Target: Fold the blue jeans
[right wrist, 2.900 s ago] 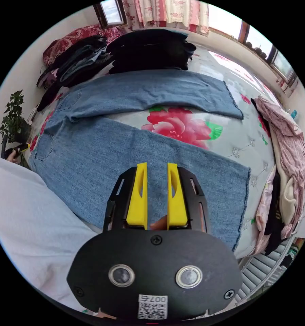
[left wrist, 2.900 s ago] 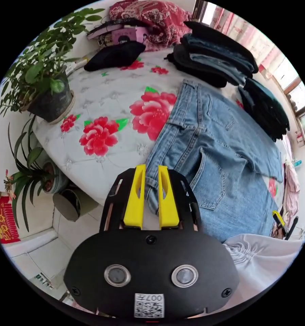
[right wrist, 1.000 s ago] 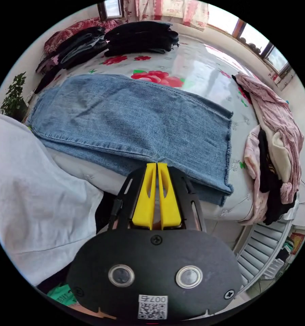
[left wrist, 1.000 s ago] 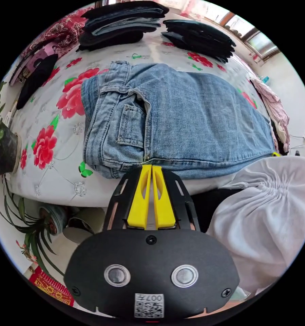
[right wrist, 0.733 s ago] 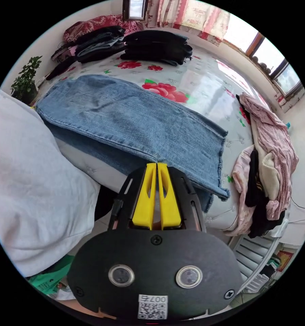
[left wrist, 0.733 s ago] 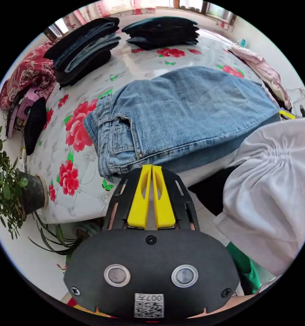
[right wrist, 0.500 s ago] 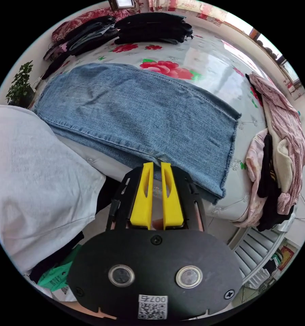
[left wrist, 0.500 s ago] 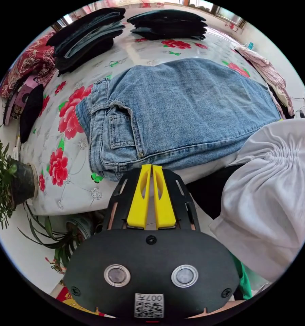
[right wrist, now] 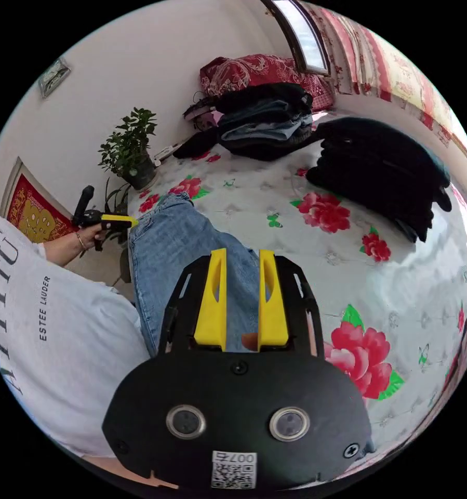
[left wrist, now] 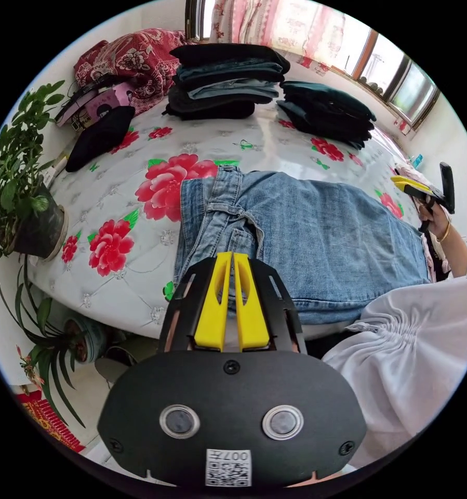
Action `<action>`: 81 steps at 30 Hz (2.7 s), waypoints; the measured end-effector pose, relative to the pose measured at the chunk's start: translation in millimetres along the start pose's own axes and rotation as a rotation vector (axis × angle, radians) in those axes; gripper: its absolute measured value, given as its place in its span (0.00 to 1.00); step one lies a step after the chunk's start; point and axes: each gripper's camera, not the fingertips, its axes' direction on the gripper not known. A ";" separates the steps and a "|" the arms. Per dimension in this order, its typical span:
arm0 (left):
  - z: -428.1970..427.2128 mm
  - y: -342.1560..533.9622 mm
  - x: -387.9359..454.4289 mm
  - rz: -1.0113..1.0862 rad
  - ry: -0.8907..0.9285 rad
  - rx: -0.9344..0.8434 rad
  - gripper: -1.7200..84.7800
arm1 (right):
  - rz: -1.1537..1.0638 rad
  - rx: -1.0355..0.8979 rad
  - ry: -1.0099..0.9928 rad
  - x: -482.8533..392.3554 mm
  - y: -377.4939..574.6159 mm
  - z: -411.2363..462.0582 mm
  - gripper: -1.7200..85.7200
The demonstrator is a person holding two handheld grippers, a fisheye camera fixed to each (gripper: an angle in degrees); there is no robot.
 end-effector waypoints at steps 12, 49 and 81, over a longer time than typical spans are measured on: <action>30.5 21.6 16.8 0.026 -0.049 0.014 0.01 | 0.107 -0.375 -0.379 32.0 1.9 109.8 0.08; -14.1 21.1 11.2 -0.007 -0.057 0.087 0.01 | 0.532 -0.295 -0.519 223.2 -65.0 44.4 0.02; -108.9 136.8 -218.0 -0.773 0.496 0.282 0.10 | 1.702 0.825 0.286 76.1 562.1 -388.6 0.17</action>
